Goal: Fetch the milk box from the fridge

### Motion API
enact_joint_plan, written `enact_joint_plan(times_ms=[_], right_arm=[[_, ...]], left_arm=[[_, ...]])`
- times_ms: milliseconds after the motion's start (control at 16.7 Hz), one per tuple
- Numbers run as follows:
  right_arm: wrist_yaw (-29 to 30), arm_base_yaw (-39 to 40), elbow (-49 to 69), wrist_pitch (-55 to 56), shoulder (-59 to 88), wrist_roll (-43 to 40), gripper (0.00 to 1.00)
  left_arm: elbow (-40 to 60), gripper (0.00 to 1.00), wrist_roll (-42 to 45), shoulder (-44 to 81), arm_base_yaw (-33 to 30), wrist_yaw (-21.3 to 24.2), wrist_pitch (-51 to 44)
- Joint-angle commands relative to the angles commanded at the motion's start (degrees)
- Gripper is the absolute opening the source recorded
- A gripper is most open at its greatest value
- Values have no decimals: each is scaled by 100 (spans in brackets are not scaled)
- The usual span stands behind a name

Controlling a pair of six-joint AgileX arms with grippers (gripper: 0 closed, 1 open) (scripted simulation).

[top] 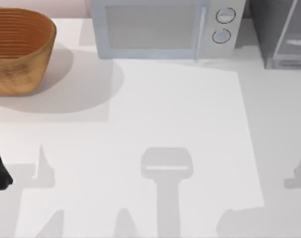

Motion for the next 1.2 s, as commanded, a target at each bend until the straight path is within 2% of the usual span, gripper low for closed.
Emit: enact_joint_plan(times_ms=[360,600,840,1200], right_arm=[[-19,-11,32,50,74,16,0],[-163,73,317,586,849,83,0],[-462,231,785,1530,2505,214,0],[-1112,569,1488,3400,6058,507,0]], left_arm=[[0,100,0,0,0,0,0],[0,100,0,0,0,0,0],[0,100,0,0,0,0,0],[0,100,0,0,0,0,0]])
